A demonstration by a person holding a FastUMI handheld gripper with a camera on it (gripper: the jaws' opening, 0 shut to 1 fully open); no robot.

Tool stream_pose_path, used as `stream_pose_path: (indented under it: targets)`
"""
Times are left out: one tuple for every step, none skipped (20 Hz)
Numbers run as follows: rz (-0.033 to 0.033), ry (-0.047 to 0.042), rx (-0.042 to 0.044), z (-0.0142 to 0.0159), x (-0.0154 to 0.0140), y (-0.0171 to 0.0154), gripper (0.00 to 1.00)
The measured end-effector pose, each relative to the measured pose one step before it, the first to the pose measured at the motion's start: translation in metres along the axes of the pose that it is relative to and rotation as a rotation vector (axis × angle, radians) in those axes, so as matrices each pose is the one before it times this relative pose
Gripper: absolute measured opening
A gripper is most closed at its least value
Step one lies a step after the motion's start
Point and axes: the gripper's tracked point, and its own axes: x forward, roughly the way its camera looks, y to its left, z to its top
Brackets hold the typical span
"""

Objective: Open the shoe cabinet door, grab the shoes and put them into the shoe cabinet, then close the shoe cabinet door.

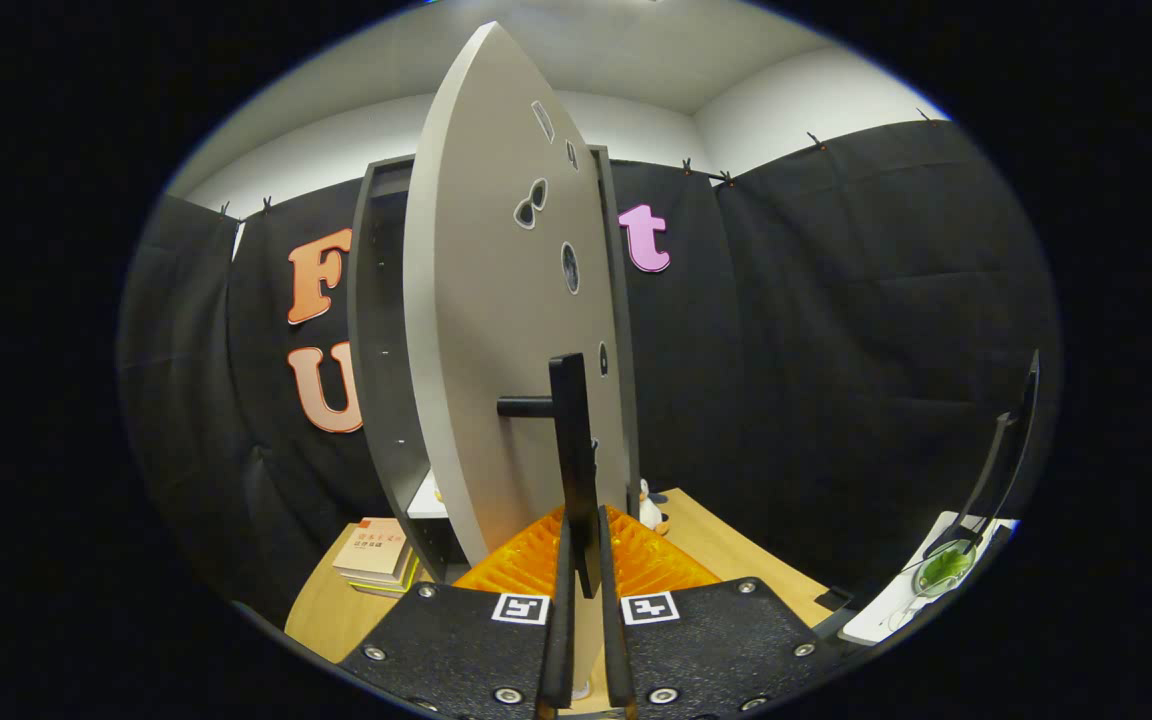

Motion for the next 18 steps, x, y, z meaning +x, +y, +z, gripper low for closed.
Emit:
stream_pose_path:
  targets:
    - [-0.01028, 0.00373, 0.00334, -0.00148, -0.00146, -0.00823, 0.12]
    - [-0.00949, 0.00455, 0.01244, -0.00061, -0.00173, -0.00510, 0.12]
    - [-0.00798, 0.00555, 0.01223, -0.00078, -0.00252, -0.00492, 0.12]
    - [-0.01020, -0.00120, 0.01420, 0.00115, -0.00062, -0.00837, 0.12]
    - [-0.01114, -0.00259, 0.00050, 0.00036, -0.00053, -0.00894, 0.12]
    - [-0.01329, 0.00099, -0.00112, -0.00211, 0.00063, -0.01182, 0.11]
    - [-0.00431, 0.00450, 0.00624, -0.00046, -0.00089, -0.00596, 0.10]
    - [-0.01556, 0.00036, -0.00325, 0.00081, -0.00241, -0.00526, 0.10]
    - [-0.01303, -0.00174, -0.01478, -0.00055, 0.00288, -0.00572, 0.10]
    - [-0.01031, -0.00052, -0.00690, 0.00124, -0.00232, -0.00391, 0.10]
    - [-0.00931, -0.00332, 0.00346, 0.00200, 0.00072, -0.00408, 0.10]
    - [-0.00605, 0.00274, -0.00051, -0.00017, -0.00172, -0.00131, 0.10]
    - [-0.00319, 0.00089, -0.00071, 0.00025, -0.00186, -0.00120, 0.10]
    - [-0.00349, 0.00023, -0.00194, -0.00025, -0.00112, -0.00133, 0.10]
    - [-0.00105, -0.00006, -0.00341, -0.00025, -0.00140, -0.00158, 0.10]
    - [-0.00175, 0.00116, -0.00023, 0.00022, -0.00142, -0.00230, 0.10]
    - [-0.00237, -0.00052, 0.00237, 0.00052, -0.00118, -0.00174, 0.10]
    - [-0.00275, -0.00017, 0.00009, 0.00066, -0.00173, -0.00186, 0.09]
